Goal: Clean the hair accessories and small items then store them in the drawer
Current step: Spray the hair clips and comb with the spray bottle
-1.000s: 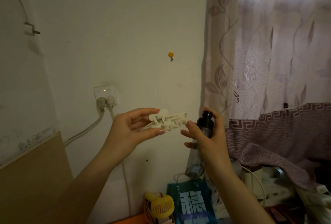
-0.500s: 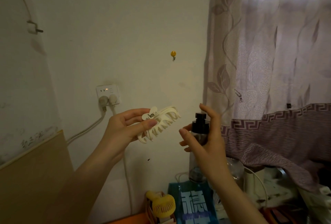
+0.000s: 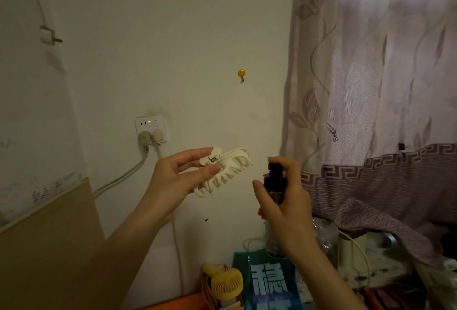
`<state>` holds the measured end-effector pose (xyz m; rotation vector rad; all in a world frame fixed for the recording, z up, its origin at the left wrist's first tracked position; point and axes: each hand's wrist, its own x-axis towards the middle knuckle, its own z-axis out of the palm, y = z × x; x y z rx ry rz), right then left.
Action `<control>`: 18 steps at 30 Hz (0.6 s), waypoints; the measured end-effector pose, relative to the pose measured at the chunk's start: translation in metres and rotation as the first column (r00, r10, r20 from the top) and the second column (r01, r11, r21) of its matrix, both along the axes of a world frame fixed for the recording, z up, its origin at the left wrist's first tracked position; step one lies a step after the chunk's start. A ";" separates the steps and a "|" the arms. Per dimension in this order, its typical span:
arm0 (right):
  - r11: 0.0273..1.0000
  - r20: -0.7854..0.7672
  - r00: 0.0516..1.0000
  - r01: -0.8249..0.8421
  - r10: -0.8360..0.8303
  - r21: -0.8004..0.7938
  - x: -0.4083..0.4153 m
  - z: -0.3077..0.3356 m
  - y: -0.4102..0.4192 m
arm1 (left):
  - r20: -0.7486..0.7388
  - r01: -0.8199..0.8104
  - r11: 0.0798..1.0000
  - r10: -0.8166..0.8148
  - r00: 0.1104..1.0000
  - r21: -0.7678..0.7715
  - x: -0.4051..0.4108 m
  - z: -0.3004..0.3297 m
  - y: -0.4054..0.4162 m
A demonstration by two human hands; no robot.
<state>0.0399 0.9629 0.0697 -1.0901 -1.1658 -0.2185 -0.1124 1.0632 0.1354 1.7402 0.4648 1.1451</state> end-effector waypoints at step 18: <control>0.999 -0.069 0.996 -0.051 0.052 0.008 0.002 -0.011 -0.002 | 0.008 0.003 1.000 -0.002 1.000 -0.027 -0.001 -0.002 0.000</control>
